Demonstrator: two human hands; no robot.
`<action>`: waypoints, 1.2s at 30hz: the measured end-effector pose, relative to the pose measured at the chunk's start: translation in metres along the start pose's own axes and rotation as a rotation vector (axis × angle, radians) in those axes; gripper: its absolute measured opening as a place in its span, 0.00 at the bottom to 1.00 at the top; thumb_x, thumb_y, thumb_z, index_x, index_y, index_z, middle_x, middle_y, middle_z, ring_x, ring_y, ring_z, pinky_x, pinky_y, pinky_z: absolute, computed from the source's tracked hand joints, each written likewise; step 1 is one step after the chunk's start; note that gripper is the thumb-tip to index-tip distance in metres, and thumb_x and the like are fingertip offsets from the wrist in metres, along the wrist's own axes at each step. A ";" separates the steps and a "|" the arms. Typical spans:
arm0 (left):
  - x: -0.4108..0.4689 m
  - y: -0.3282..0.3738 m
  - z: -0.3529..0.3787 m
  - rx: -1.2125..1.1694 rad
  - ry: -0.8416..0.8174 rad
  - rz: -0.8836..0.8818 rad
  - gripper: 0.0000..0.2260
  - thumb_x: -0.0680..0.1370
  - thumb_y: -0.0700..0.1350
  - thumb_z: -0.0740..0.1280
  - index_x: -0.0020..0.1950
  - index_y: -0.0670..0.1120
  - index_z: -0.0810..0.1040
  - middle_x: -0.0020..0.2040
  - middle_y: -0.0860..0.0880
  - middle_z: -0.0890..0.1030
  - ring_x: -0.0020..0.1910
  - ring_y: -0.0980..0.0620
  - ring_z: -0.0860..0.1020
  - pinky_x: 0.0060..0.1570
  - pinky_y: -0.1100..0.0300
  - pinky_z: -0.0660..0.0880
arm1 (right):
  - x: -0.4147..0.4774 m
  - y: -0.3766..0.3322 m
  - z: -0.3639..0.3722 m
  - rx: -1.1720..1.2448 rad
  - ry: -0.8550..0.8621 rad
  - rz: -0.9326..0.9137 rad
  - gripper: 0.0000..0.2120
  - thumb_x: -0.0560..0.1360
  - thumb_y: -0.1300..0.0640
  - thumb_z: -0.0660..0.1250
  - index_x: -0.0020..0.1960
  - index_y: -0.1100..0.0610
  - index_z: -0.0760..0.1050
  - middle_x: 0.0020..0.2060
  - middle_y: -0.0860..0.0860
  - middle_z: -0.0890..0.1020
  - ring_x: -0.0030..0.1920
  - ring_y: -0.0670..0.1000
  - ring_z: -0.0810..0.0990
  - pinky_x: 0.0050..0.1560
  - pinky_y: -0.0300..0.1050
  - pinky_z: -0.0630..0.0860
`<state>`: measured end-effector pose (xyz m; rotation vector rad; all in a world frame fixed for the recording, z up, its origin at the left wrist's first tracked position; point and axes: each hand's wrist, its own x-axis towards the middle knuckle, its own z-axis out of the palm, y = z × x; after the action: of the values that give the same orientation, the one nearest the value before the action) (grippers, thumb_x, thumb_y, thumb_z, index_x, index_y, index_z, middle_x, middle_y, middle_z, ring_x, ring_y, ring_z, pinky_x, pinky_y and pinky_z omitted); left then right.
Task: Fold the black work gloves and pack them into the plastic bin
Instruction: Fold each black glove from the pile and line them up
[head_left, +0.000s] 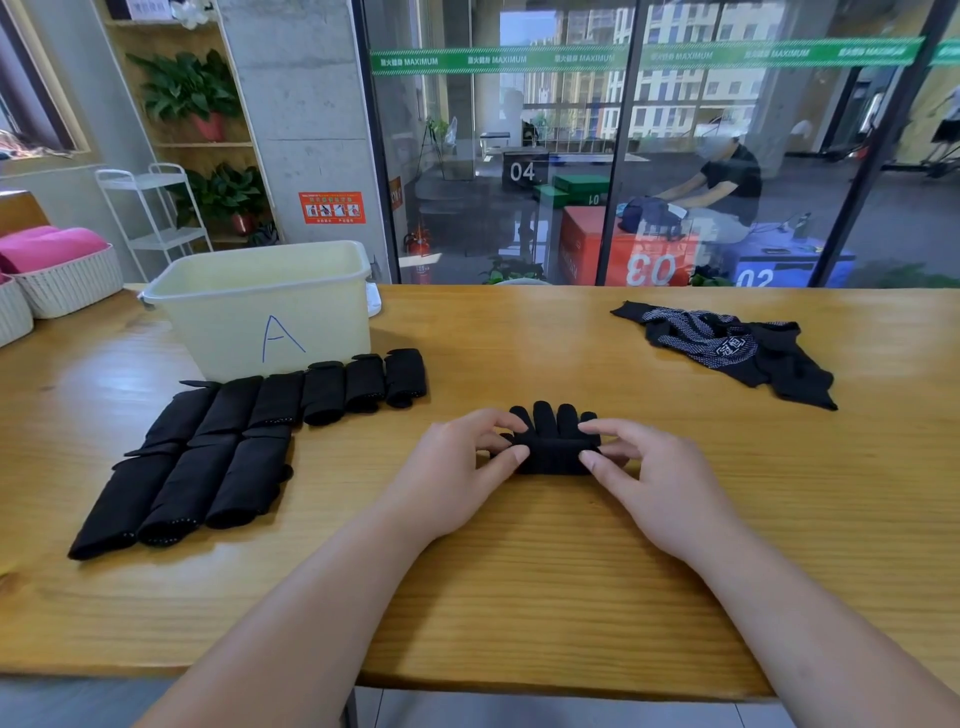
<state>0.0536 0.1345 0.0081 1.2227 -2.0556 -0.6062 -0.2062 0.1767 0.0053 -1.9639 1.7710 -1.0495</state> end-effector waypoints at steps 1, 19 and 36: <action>0.000 0.000 0.000 -0.009 -0.003 -0.004 0.11 0.83 0.58 0.69 0.66 0.64 0.78 0.49 0.64 0.87 0.57 0.67 0.80 0.59 0.60 0.75 | 0.001 0.000 0.000 0.014 0.004 0.010 0.14 0.80 0.40 0.71 0.65 0.33 0.78 0.47 0.34 0.86 0.52 0.36 0.79 0.56 0.42 0.72; 0.018 0.006 0.018 0.311 0.158 0.124 0.07 0.85 0.48 0.68 0.60 0.56 0.85 0.57 0.61 0.78 0.49 0.55 0.78 0.48 0.54 0.80 | 0.015 -0.002 0.016 -0.333 0.167 -0.107 0.07 0.82 0.49 0.70 0.56 0.38 0.83 0.49 0.39 0.74 0.42 0.41 0.75 0.37 0.44 0.76; 0.004 0.006 0.011 0.428 0.070 0.212 0.16 0.83 0.56 0.68 0.71 0.56 0.79 0.63 0.60 0.81 0.63 0.57 0.73 0.65 0.56 0.72 | 0.000 -0.007 0.003 -0.301 -0.049 -0.128 0.26 0.80 0.47 0.69 0.77 0.39 0.71 0.64 0.34 0.78 0.67 0.38 0.70 0.65 0.43 0.73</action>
<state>0.0409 0.1343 0.0059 1.2093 -2.2870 -0.0201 -0.1992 0.1774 0.0073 -2.2857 1.8890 -0.7996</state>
